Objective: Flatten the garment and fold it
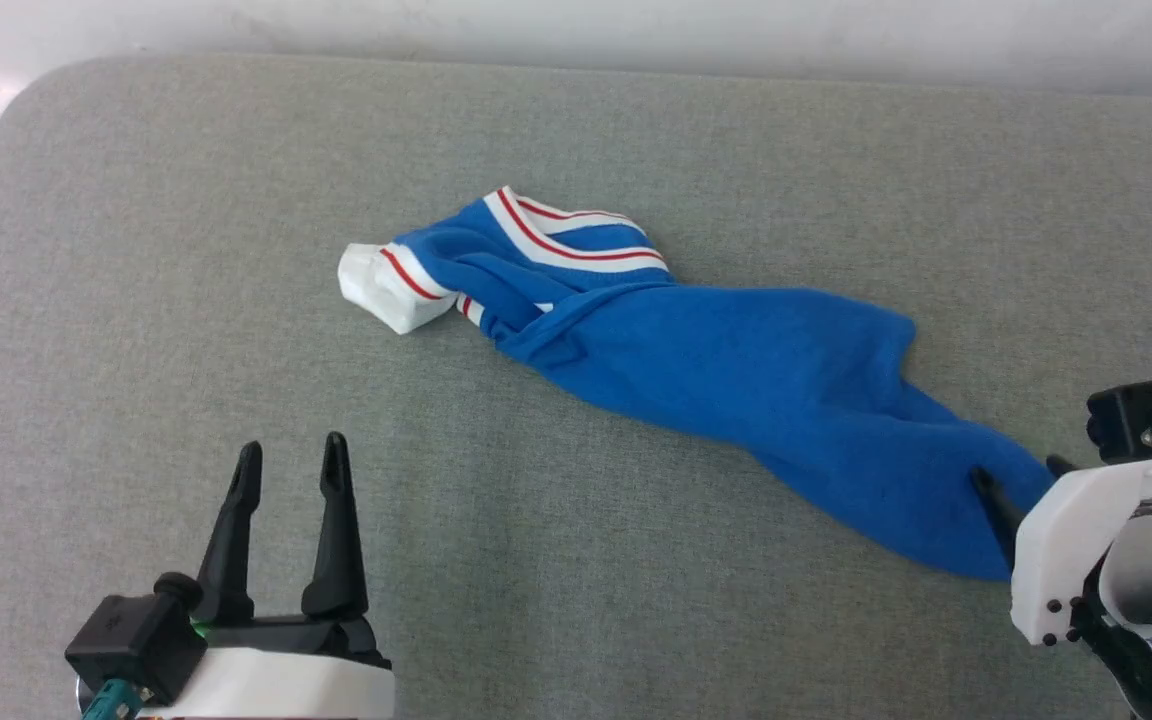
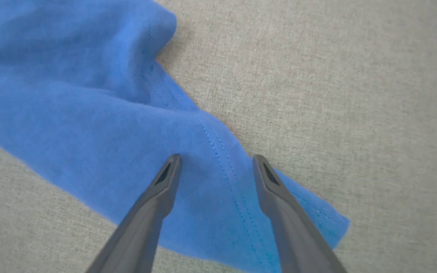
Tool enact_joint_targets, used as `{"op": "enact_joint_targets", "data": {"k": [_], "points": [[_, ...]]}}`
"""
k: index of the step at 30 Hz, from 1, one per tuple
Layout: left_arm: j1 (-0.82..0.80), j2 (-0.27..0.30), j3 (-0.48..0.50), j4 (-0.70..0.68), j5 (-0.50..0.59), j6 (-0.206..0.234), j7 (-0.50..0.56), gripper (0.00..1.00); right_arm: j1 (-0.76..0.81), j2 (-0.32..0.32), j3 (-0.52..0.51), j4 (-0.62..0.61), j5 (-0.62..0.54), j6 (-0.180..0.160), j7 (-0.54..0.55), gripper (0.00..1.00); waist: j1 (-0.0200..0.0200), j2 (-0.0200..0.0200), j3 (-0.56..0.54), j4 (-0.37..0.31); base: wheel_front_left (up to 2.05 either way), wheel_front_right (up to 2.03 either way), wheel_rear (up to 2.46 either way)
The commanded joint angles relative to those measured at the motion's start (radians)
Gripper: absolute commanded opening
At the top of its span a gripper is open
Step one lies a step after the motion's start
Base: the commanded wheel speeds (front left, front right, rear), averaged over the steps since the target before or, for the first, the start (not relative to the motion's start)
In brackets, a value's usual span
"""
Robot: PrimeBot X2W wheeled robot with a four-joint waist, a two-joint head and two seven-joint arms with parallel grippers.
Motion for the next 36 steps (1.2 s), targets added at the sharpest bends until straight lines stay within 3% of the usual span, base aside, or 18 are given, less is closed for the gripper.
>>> {"op": "enact_joint_targets", "data": {"k": [1, 5, 6, 7, 8, 14, 18, 21, 24, 26, 32, 33, 34, 35, 36], "points": [[-0.015, -0.001, 0.0, 0.001, 0.0, -0.01, 0.002, 1.0, -0.015, -0.005, 0.002, 0.015, 0.002, -0.001, 0.008, 1.0, -0.0002, 0.0, 0.007, 0.009, 0.0, 0.0, 0.0], [-0.022, 0.003, -0.003, 0.0, 0.0, -0.011, 0.011, 1.0, -0.029, -0.015, 0.017, 0.084, 0.041, -0.001, 0.032, 1.0, -0.0002, 0.0, 0.012, 0.017, 0.0, 0.0, 0.0], [-0.024, 0.004, -0.004, -0.001, 0.0, -0.011, 0.013, 1.0, -0.033, -0.016, 0.018, 0.097, 0.046, -0.001, 0.032, 0.59, -0.0002, 0.0, 0.013, 0.017, 0.0, 0.0, 0.0], [-0.026, 0.004, -0.005, -0.003, 0.0, -0.01, 0.016, 1.0, -0.038, -0.014, 0.014, 0.108, 0.05, -0.001, 0.027, 0.33, -0.0002, 0.0, 0.015, 0.017, 0.0, 0.0, 0.0], [-0.027, 0.005, -0.006, -0.004, -0.001, -0.01, 0.018, 1.0, -0.045, -0.012, 0.012, 0.117, 0.051, -0.001, 0.019, 0.0, -0.0002, 0.0, 0.017, 0.016, 0.0, 0.0, 0.0], [-0.03, 0.006, -0.012, -0.004, -0.001, -0.004, 0.031, 1.0, -0.078, -0.016, 0.013, 0.125, 0.061, -0.001, -0.058, 0.0, -0.0002, 0.0, 0.002, 0.001, 0.0, 0.0, 0.0], [-0.024, 0.012, -0.015, -0.006, 0.0, 0.0, 0.042, 1.0, -0.089, -0.042, 0.054, 0.035, 0.093, -0.001, -0.088, 0.0, -0.0002, 0.0, -0.03, -0.013, 0.0, 0.0, 0.0], [-0.02, 0.016, -0.014, -0.012, 0.0, 0.005, 0.048, 1.0, -0.071, -0.081, 0.163, -0.083, 0.145, -0.001, -0.076, 0.0, -0.0002, 0.0, -0.051, -0.023, 0.0, 0.0, 0.0], [-0.01, 0.019, -0.015, -0.017, -0.002, 0.008, 0.054, 1.0, -0.004, -0.15, 0.387, -0.222, 0.268, -0.001, -0.001, 0.0, -0.0002, 0.0, -0.065, -0.034, 0.0, 0.0, 0.0], [-0.006, 0.02, -0.019, -0.019, -0.004, 0.007, 0.056, 1.0, 0.075, -0.19, 0.483, -0.278, 0.36, -0.001, 0.076, 0.0, -0.0002, 0.0, -0.068, -0.04, 0.0, 0.0, 0.0], [-0.011, 0.014, -0.035, -0.018, -0.01, -0.001, 0.061, 1.0, 0.251, -0.35, 0.562, -0.288, 0.376, -0.001, 0.199, 0.0, -0.0002, 0.0, -0.057, -0.043, 0.0, 0.0, 0.0], [-0.012, 0.014, -0.036, -0.016, -0.01, -0.002, 0.061, 1.0, 0.27, -0.353, 0.552, -0.278, 0.37, -0.001, 0.195, 0.06, -0.0002, 0.0, -0.056, -0.042, 0.0, 0.0, 0.0], [-0.013, 0.015, -0.037, -0.013, -0.011, -0.003, 0.062, 1.0, 0.28, -0.354, 0.541, -0.272, 0.355, -0.001, 0.181, 0.49, -0.0002, 0.0, -0.056, -0.041, 0.0, 0.0, 0.0], [-0.014, 0.015, -0.038, -0.011, -0.012, -0.004, 0.062, 1.0, 0.285, -0.35, 0.529, -0.264, 0.338, -0.001, 0.157, 1.0, -0.0002, 0.0, -0.056, -0.04, 0.0, 0.0, 0.0], [-0.015, 0.016, -0.039, -0.008, -0.012, -0.005, 0.063, 1.0, 0.286, -0.337, 0.513, -0.257, 0.325, -0.001, 0.128, 1.0, -0.0002, 0.0, -0.058, -0.039, 0.0, 0.0, 0.0]]}}
